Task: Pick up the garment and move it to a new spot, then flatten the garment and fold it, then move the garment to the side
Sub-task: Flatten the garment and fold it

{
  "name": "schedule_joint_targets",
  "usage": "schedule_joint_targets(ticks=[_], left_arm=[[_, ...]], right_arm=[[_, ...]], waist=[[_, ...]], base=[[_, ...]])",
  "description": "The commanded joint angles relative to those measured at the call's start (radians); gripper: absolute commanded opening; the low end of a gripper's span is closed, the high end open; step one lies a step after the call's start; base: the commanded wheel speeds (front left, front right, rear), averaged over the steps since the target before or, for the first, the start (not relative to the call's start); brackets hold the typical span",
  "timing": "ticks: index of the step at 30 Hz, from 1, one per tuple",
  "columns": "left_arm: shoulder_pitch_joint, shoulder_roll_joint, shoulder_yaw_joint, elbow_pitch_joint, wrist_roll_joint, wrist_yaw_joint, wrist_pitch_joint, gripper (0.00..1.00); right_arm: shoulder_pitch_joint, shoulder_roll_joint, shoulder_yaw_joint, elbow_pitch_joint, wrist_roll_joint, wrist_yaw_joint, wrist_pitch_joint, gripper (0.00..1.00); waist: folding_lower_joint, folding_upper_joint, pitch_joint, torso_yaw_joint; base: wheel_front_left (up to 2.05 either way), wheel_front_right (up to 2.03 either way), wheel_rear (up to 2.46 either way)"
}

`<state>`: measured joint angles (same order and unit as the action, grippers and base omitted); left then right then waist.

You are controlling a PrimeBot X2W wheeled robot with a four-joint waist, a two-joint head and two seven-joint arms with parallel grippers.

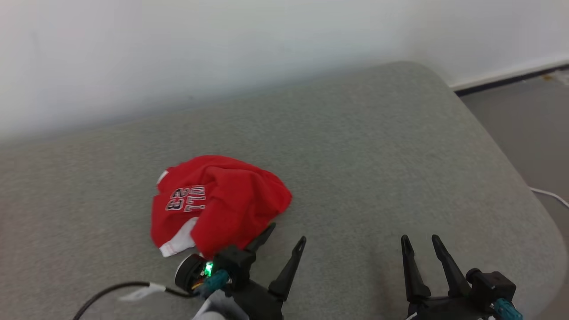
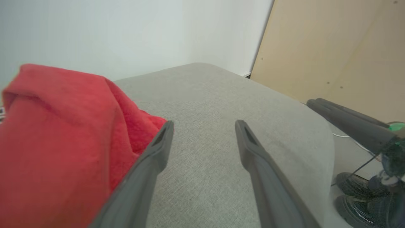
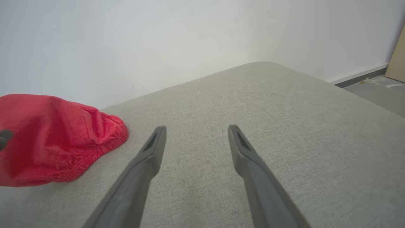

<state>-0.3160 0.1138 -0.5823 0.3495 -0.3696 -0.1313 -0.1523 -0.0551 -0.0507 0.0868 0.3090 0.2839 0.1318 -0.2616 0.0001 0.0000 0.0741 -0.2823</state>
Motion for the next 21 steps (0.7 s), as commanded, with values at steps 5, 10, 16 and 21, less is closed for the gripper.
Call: schedule_joint_targets(ticks=[5, 10, 16, 21], left_arm=[[-0.109, -0.015, 0.017, 0.157, -0.002, 0.044, 0.031, 1.0], [-0.194, -0.022, 0.04, 0.325, 0.028, 0.142, 0.067, 1.0], [-0.257, -0.017, 0.056, 0.483, 0.037, 0.213, 0.113, 1.0], [-0.284, -0.01, 0.074, 0.566, 0.028, 0.256, 0.109, 0.61]], right_arm=[[-0.022, 0.001, 0.012, 0.0, 0.023, -0.002, -0.004, 1.0], [-0.027, 0.001, 0.02, -0.013, 0.043, -0.002, -0.004, 1.0], [-0.028, 0.001, 0.022, -0.021, 0.057, -0.002, -0.004, 1.0], [-0.036, 0.001, 0.027, -0.021, 0.067, -0.002, -0.004, 1.0]], waist=[[-0.0001, 0.0, 0.089, -0.143], [-0.0001, 0.0, 0.117, -0.175], [-0.0001, 0.0, 0.141, -0.181], [-0.0001, 0.0, 0.151, -0.175]], base=[[0.0, 0.0, 0.0], [0.0, 0.0, 0.0], [0.0, 0.0, 0.0], [0.0, 0.0, 0.0]])
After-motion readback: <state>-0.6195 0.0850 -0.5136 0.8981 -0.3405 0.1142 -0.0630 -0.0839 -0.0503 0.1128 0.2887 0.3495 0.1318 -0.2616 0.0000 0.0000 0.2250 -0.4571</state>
